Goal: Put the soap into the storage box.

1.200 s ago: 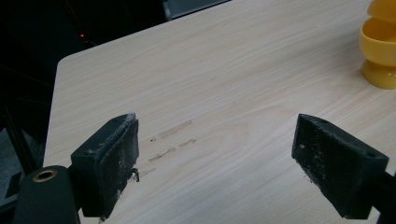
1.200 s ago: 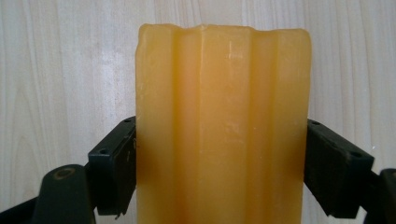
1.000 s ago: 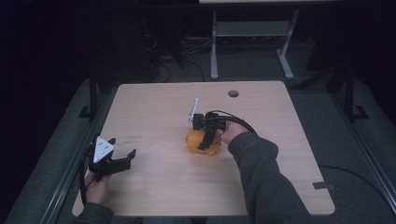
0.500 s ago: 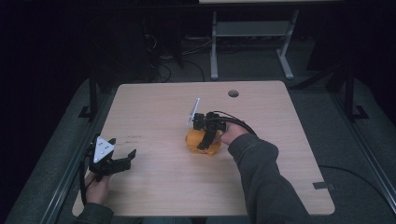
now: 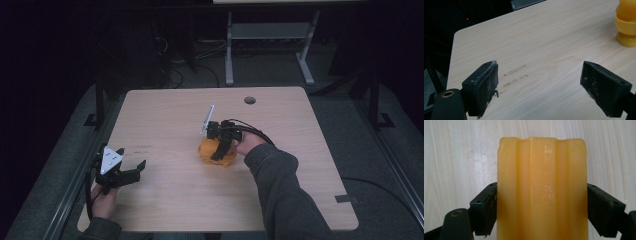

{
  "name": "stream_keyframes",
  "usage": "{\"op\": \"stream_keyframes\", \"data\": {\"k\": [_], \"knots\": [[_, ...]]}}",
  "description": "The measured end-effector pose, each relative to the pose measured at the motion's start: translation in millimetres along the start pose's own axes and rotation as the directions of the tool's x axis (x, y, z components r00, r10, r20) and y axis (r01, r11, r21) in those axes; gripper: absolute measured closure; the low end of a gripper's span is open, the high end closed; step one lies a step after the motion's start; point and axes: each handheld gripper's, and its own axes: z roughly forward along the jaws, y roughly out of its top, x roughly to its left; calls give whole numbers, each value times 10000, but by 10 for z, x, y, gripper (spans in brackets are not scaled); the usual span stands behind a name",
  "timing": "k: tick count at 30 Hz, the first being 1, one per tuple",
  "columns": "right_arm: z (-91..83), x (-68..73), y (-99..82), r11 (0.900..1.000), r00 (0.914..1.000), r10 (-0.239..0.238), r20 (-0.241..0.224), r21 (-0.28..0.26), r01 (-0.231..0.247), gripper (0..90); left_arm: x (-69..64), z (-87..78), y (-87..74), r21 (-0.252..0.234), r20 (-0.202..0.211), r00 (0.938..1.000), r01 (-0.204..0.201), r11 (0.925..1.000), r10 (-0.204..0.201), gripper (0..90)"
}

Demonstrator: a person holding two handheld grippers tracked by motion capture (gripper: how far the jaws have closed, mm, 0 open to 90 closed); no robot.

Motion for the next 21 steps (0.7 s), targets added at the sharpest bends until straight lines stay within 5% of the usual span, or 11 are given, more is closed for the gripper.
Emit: {"op": "stream_keyframes", "data": {"k": [21], "knots": [[-91, 19, -49, 9992, 10000, 25, 50, -404, -22, 166, 4, 2, -1, -31, 9, 10000, 2, 10000, -2, 141]]}}
